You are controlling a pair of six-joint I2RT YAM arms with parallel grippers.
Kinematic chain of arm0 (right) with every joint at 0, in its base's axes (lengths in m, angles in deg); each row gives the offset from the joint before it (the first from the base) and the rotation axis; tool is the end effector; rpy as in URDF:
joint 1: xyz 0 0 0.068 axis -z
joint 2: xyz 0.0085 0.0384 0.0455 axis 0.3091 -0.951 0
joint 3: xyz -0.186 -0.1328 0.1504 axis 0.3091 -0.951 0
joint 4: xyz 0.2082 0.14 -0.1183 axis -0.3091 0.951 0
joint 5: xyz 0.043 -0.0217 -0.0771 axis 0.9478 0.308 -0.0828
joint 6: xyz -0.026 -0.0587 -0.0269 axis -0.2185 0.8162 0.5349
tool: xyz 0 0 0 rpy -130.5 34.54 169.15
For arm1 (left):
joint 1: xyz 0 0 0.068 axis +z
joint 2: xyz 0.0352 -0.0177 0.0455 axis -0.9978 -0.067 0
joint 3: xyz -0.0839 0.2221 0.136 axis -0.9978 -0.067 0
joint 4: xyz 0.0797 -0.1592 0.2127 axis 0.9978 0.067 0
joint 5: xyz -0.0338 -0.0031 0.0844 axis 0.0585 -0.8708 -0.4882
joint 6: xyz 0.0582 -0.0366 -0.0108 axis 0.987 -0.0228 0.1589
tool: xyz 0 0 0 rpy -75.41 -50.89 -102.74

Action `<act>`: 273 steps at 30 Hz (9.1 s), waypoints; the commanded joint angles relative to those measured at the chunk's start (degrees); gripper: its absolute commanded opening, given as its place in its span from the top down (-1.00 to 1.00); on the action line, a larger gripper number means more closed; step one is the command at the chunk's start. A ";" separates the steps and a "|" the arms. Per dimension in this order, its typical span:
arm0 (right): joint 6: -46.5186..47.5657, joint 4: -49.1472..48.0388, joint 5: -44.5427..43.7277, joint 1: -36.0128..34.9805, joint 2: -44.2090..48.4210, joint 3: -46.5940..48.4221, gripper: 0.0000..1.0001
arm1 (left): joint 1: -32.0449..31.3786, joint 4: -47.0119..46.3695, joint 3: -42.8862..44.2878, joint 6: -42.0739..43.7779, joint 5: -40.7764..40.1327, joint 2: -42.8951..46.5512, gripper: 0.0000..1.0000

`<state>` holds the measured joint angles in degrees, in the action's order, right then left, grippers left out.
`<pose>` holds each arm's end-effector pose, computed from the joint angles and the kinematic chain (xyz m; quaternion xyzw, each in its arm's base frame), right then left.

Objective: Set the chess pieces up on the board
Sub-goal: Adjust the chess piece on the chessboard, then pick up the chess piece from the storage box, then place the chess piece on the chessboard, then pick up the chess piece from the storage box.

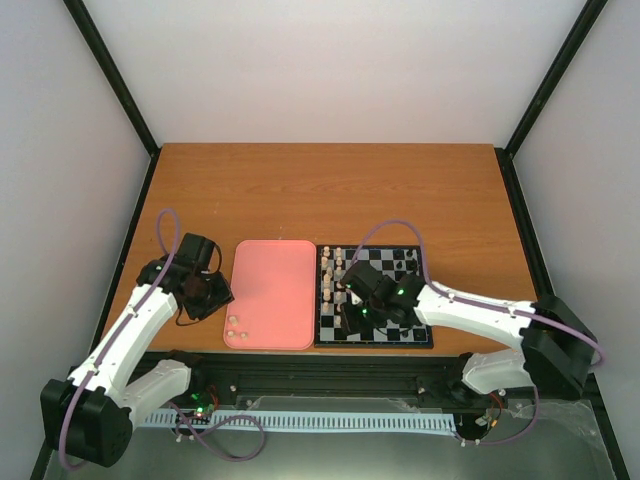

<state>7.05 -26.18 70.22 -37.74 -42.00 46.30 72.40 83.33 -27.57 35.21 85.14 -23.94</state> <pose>0.1385 0.2253 0.1548 -0.1510 0.9574 0.2368 0.0671 0.1657 -0.0463 0.2085 -0.2700 0.9516 -0.1114 0.0956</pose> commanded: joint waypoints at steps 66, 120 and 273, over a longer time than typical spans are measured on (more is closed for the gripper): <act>31.12 16.69 7.15 43.04 -5.07 26.54 0.42 | 0.41 -6.04 -2.63 3.59 6.46 -16.85 0.33; 32.81 13.66 11.71 48.84 -5.74 24.45 0.42 | -32.33 2.71 24.25 -4.40 7.95 -32.41 0.68; 30.05 7.25 13.29 56.62 -11.37 22.03 -1.00 | -13.27 -4.20 -3.09 -6.80 4.95 -21.94 0.33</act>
<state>36.25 -18.27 83.91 18.93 -52.77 66.95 57.43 79.09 -32.64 25.09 90.25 -45.36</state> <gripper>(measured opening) 0.999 0.351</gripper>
